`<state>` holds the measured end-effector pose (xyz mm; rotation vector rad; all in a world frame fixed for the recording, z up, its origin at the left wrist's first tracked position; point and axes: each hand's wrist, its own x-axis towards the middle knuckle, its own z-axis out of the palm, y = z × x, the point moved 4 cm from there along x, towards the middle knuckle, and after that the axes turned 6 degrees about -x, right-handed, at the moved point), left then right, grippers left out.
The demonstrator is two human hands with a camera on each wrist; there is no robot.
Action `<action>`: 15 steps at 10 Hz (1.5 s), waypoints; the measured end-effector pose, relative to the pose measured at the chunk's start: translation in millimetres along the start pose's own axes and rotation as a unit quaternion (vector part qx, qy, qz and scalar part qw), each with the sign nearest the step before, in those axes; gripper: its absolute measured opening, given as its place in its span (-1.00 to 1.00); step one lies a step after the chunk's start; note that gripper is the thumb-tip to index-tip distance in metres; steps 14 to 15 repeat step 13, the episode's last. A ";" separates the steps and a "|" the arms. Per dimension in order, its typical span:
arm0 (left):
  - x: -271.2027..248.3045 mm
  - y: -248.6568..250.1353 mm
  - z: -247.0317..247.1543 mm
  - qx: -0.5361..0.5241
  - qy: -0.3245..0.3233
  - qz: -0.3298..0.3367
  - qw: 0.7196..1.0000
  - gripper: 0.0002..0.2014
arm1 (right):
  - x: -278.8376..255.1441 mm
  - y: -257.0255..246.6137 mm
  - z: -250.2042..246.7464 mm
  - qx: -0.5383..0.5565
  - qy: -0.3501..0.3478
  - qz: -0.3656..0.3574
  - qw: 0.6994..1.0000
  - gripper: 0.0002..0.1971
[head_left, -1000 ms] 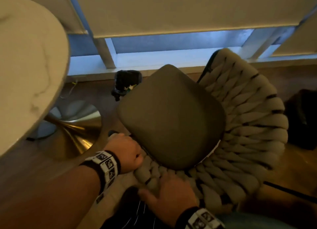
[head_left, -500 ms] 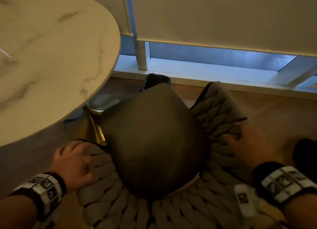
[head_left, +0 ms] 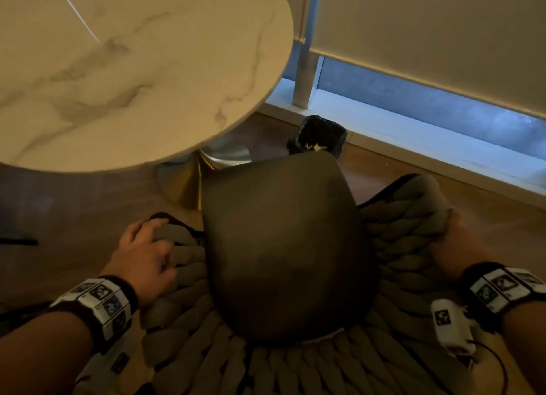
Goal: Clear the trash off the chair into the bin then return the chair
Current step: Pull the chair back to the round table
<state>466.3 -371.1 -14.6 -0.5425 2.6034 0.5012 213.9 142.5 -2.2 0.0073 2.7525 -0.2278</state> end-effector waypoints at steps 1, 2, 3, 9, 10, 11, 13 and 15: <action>-21.7 -31.7 0.3 0.013 0.043 -0.003 0.999 -0.82 | -23.9 -31.7 3.7 -0.014 0.003 -0.017 1.000 -0.69; -49.1 -85.6 5.6 0.035 0.052 -0.015 0.998 -0.81 | -35.6 -71.4 21.8 -0.017 -0.012 -0.040 0.999 -0.50; -64.1 -140.4 11.5 0.045 0.043 -0.051 0.997 -0.77 | -44.5 -115.9 37.1 -0.023 -0.041 -0.027 0.999 -0.26; 30.4 -188.4 -73.6 -0.086 0.106 -0.067 0.988 -0.84 | 74.1 -272.2 14.8 -0.061 0.010 -0.056 0.997 -0.35; 31.0 -189.6 -73.4 -0.098 0.100 -0.077 0.987 -0.75 | 74.0 -274.1 9.8 -0.054 0.007 -0.059 0.997 -0.32; 20.9 -183.6 -59.8 -0.049 0.104 -0.061 0.991 -0.93 | 47.5 -266.7 15.2 -0.061 -0.007 -0.056 0.997 -0.23; 32.2 -186.2 -71.0 -0.036 0.077 -0.043 0.995 -0.49 | -5.3 -293.9 -14.3 -0.138 -0.029 -0.001 0.990 0.05; 32.2 -186.2 -71.0 -0.036 0.077 -0.043 0.995 -0.49 | -5.3 -293.9 -14.3 -0.138 -0.029 -0.001 0.990 0.05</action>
